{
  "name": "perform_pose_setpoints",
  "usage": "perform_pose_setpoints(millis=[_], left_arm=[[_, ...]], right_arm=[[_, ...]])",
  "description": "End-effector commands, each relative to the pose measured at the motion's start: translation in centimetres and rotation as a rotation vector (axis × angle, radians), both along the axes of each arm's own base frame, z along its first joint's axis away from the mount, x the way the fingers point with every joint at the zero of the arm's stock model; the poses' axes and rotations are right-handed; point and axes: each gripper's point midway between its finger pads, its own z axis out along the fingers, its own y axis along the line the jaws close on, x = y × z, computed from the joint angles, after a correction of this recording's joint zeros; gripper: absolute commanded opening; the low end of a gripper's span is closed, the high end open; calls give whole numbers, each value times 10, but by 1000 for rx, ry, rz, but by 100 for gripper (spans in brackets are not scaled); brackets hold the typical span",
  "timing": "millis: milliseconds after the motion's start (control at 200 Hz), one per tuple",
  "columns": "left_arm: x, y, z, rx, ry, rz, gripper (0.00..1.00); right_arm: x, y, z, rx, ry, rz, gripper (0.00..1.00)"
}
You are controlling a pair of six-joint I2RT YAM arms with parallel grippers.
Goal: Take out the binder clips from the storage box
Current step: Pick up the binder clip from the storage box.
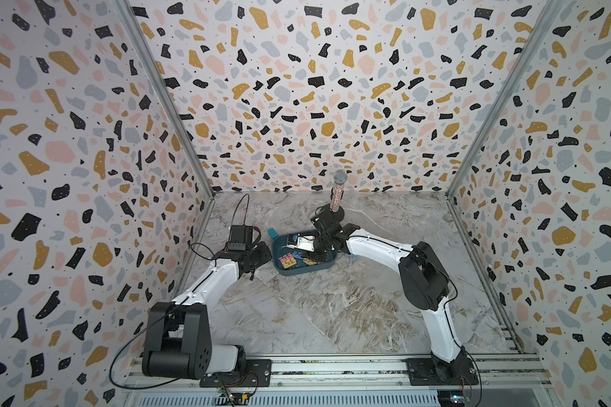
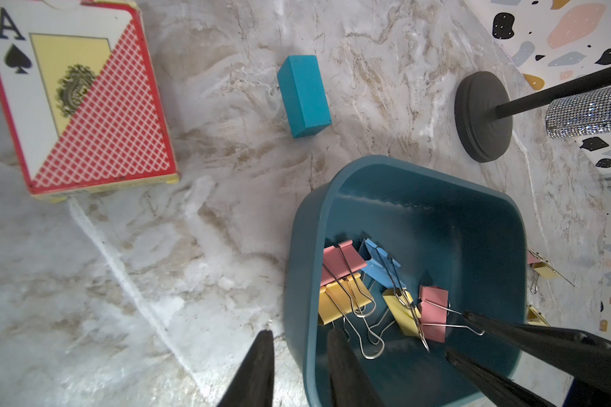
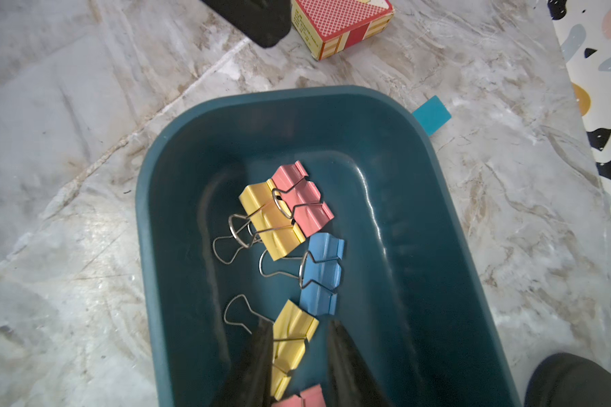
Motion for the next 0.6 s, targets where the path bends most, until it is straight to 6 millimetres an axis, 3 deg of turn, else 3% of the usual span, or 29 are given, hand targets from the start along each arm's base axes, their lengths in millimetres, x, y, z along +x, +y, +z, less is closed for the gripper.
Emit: perform_pose_setpoints(millis=[0, 596], left_arm=[[9, -1, 16, -3, -49, -10, 30], [8, 0, 20, 1, -55, -10, 30]], right_arm=[[2, 11, 19, 40, -12, -7, 32], [6, 21, 0, 14, 8, -22, 34]])
